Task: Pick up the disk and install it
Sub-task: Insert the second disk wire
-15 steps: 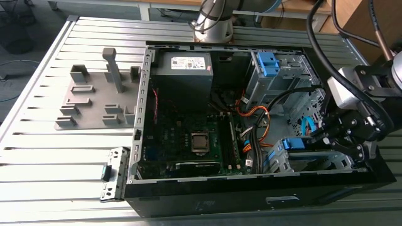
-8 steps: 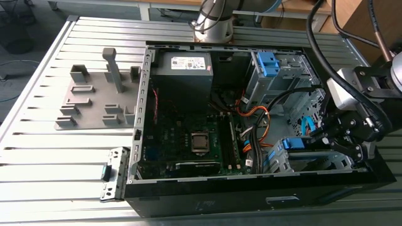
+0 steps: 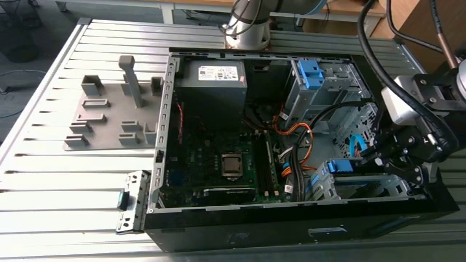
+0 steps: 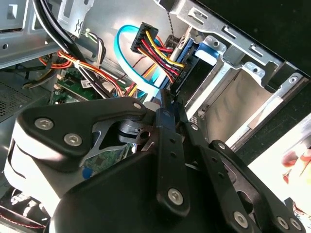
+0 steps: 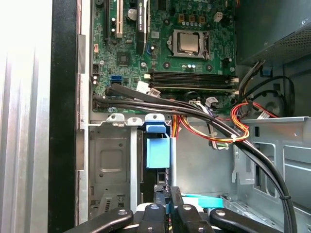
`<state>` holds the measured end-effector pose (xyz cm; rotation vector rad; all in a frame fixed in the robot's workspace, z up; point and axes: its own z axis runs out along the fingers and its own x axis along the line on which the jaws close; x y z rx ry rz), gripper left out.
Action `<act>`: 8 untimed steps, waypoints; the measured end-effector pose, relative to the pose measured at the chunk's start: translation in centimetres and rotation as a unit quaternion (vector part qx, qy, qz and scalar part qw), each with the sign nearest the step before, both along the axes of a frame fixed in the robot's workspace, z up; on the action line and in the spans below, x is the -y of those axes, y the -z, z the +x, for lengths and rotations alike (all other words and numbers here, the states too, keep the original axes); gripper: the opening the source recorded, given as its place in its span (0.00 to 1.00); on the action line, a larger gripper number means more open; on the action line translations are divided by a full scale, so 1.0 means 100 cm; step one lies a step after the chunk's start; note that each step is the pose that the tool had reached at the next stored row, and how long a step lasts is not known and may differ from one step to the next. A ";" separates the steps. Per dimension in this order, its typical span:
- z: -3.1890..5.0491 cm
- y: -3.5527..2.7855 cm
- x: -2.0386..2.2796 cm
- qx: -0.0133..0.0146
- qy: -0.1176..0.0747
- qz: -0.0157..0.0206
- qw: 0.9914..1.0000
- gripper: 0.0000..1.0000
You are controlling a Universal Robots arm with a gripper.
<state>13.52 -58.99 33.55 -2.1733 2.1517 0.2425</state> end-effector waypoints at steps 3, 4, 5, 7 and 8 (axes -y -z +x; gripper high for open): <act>0.0000 0.0014 0.0003 -0.001 0.000 0.001 1.000 0.16; 0.0000 0.0019 0.0004 -0.001 0.000 0.001 1.000 0.16; 0.0000 0.0020 0.0005 -0.001 0.000 0.001 1.000 0.16; 0.0002 0.0025 0.0006 -0.001 0.000 0.001 1.000 0.16; 0.0007 0.0027 0.0006 -0.002 0.000 0.001 1.000 0.16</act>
